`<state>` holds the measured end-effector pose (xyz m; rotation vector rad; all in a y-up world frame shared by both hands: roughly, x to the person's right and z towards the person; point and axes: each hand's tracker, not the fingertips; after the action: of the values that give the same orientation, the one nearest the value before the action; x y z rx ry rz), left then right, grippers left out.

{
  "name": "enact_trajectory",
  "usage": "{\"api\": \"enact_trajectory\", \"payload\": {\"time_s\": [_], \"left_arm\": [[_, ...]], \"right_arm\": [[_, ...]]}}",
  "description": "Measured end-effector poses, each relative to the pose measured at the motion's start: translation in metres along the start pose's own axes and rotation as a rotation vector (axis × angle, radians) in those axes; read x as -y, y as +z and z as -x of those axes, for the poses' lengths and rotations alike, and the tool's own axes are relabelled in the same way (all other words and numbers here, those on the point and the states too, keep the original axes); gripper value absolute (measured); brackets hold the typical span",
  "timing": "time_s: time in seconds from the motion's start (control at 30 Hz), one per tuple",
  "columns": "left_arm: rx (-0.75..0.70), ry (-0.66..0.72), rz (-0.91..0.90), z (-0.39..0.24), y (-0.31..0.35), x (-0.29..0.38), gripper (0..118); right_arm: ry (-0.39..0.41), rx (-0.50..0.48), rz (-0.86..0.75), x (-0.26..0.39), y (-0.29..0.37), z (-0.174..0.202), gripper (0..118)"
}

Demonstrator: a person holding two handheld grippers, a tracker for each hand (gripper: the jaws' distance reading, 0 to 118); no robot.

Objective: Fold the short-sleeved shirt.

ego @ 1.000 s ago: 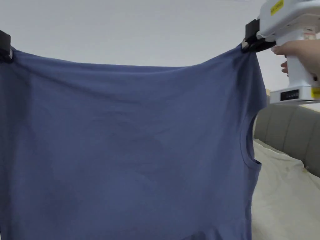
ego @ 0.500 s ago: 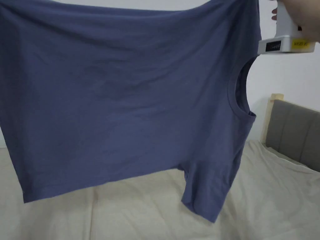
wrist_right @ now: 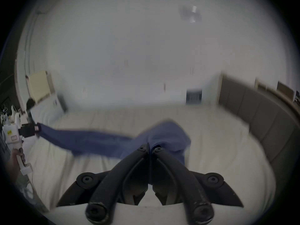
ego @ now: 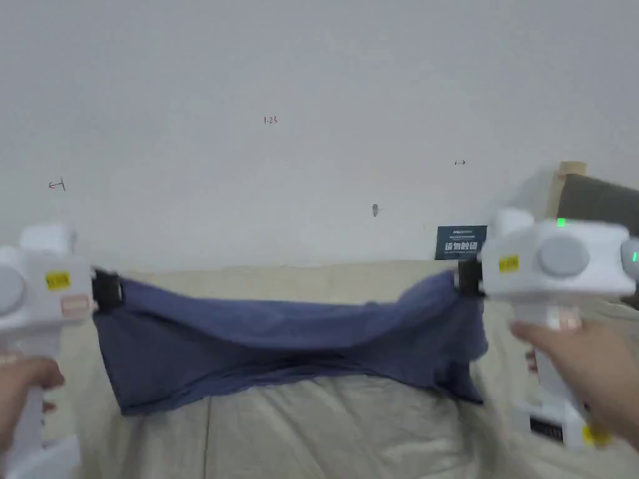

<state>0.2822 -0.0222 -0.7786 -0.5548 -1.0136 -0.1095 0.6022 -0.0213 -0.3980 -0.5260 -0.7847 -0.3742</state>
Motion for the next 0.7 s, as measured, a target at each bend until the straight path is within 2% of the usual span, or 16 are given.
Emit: {"api": "enact_trajectory", "payload": {"time_s": [0.13, 0.23, 0.4, 0.47, 0.63, 0.7], "left_arm": [[0.013, 0.001, 0.204, -0.001, -0.005, 0.119, 3], [0.024, 0.006, 0.205, 0.005, 0.016, 0.169, 3], [0.076, 0.038, 0.188, 0.011, 0.084, 0.201, 3], [0.071, 0.009, 0.177, 0.013, 0.11, 0.207, 3], [0.066, -0.022, 0.162, 0.021, 0.167, 0.213, 3], [0.071, -0.038, 0.17, 0.022, 0.183, 0.217, 3]], "right_arm": [[-0.039, -0.026, 0.219, 0.134, -0.028, -0.013, 2], [-0.054, -0.054, 0.232, 0.182, -0.006, -0.025, 2], [-0.04, -0.133, 0.15, 0.205, 0.077, -0.039, 2], [-0.021, -0.159, 0.126, 0.21, 0.11, -0.048, 2], [0.027, -0.169, 0.107, 0.229, 0.174, -0.075, 2], [0.034, -0.174, 0.115, 0.24, 0.194, -0.075, 2]]}}
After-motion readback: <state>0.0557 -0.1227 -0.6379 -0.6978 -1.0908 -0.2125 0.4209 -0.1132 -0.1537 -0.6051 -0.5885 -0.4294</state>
